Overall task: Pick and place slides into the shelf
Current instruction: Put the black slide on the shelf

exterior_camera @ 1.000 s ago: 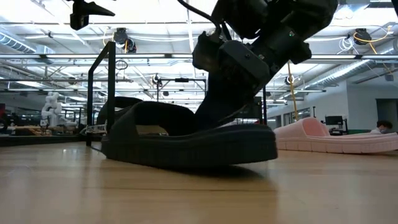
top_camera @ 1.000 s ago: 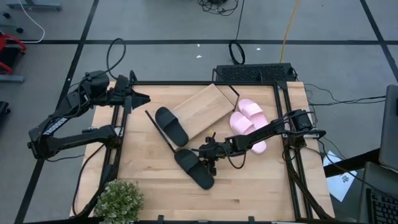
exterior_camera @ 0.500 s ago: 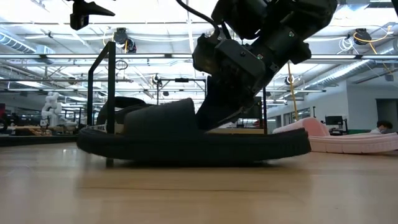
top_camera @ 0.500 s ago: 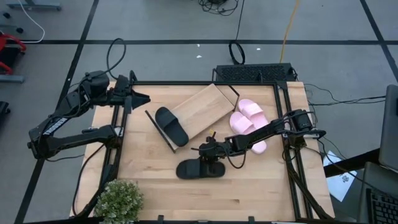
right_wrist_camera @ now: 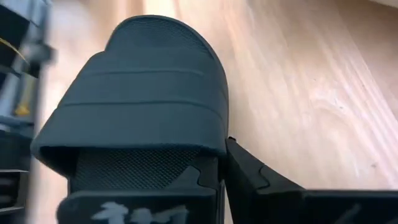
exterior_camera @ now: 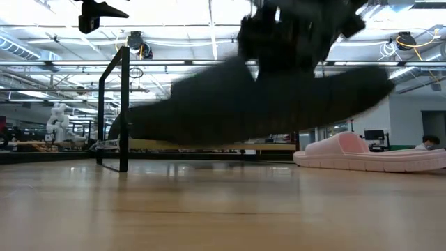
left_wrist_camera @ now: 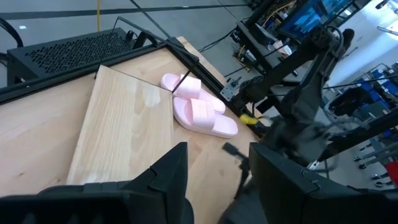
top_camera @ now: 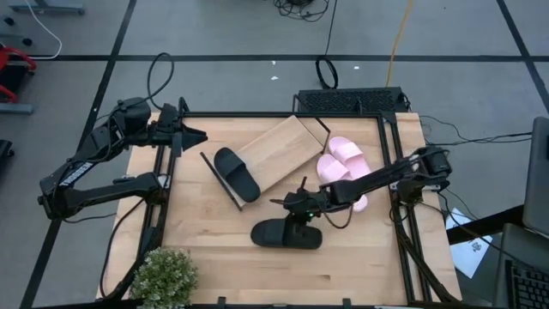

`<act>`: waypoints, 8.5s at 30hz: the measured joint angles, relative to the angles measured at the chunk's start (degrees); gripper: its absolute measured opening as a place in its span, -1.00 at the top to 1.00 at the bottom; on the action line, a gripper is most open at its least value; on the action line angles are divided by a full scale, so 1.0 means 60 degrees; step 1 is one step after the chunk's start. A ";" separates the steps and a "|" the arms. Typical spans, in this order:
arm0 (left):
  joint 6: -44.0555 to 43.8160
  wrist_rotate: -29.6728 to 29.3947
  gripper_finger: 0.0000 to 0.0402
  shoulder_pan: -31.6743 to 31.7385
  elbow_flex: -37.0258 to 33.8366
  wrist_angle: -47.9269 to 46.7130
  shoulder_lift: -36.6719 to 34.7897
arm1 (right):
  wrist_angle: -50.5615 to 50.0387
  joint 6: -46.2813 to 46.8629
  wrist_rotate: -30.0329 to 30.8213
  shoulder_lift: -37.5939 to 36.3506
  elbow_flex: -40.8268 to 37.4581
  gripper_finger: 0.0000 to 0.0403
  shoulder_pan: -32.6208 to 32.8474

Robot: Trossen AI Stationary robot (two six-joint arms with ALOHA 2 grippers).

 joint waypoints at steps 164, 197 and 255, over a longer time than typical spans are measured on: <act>-0.0542 0.0423 0.18 0.0000 0.0000 0.1002 0.0004 | -0.1701 0.1325 0.4495 0.3248 0.4856 1.00 -0.3343; -0.0474 0.0437 0.18 0.0000 -0.0001 0.1002 0.0000 | -0.1761 0.1288 0.4180 0.3248 0.4852 0.82 -0.3340; -0.0257 0.0452 0.18 0.0000 -0.0001 0.0991 -0.0026 | -0.1492 0.0843 0.3202 0.2720 0.4834 0.43 -0.3423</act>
